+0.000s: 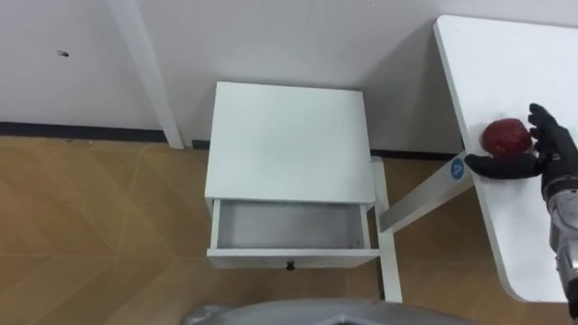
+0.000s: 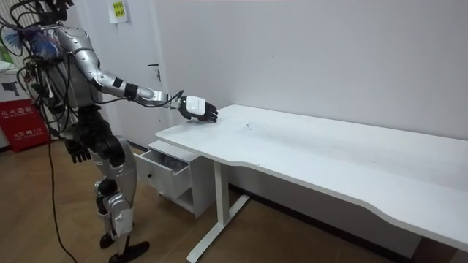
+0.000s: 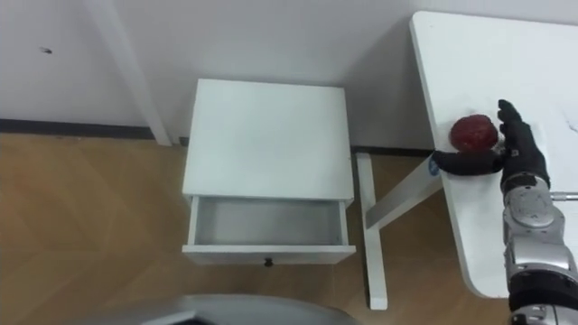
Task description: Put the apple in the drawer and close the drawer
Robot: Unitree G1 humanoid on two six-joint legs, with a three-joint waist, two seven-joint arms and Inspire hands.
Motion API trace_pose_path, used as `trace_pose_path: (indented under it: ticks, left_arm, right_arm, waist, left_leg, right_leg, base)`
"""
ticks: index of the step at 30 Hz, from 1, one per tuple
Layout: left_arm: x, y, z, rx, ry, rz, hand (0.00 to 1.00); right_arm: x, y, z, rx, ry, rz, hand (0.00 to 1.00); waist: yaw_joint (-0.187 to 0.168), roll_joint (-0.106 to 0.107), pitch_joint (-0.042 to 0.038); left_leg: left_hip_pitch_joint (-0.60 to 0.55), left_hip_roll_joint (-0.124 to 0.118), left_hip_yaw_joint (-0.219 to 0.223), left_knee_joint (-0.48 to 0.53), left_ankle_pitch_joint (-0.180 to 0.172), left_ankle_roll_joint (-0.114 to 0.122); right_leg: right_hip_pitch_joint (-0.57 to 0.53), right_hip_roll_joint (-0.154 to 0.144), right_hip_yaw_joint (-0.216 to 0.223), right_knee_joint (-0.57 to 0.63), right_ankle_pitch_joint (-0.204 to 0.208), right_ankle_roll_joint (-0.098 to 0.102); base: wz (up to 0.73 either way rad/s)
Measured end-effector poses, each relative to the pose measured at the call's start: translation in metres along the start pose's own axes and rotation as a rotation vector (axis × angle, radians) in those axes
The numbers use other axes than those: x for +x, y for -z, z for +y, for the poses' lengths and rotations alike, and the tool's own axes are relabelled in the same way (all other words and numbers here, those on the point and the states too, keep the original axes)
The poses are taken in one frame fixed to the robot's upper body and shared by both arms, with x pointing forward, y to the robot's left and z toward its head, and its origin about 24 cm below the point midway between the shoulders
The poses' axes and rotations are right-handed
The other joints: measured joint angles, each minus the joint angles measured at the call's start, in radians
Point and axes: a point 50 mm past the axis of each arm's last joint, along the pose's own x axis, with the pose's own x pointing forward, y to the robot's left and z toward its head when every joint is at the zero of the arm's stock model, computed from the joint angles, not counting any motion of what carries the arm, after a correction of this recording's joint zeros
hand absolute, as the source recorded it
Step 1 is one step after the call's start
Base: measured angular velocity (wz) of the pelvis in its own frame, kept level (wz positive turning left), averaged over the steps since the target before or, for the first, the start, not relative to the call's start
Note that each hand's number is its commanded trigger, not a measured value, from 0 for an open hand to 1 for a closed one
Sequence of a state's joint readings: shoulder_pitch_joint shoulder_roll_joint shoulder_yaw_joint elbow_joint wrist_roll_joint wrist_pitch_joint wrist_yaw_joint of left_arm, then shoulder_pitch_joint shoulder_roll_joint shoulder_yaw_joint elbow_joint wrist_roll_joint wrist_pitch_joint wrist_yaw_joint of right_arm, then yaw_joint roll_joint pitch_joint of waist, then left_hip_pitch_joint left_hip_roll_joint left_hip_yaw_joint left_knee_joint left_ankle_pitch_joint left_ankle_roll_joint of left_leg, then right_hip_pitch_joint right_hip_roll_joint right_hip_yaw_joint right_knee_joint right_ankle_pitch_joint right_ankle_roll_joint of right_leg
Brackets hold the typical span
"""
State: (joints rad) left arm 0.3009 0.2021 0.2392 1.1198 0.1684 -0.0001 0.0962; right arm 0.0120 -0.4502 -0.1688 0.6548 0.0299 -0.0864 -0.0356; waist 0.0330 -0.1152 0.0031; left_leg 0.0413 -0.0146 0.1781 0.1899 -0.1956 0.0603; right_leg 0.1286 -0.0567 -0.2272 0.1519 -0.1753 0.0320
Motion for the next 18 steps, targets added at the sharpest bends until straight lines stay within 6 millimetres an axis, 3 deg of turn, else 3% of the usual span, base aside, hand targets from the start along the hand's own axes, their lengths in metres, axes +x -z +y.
trace_pose_path:
  ticks: [18]
  left_arm:
    - [0.001, -0.011, -0.004, 0.055, 0.024, -0.037, 0.00]
  right_arm:
    - [-0.003, -0.003, 0.004, -0.108, 0.015, -0.055, 1.00]
  waist:
    - [0.001, 0.012, -0.0037]
  left_leg:
    - [-0.003, 0.001, -0.001, 0.014, -0.001, 0.001]
  right_leg:
    - [-0.005, 0.000, 0.002, 0.003, 0.002, -0.003]
  base:
    - [0.00]
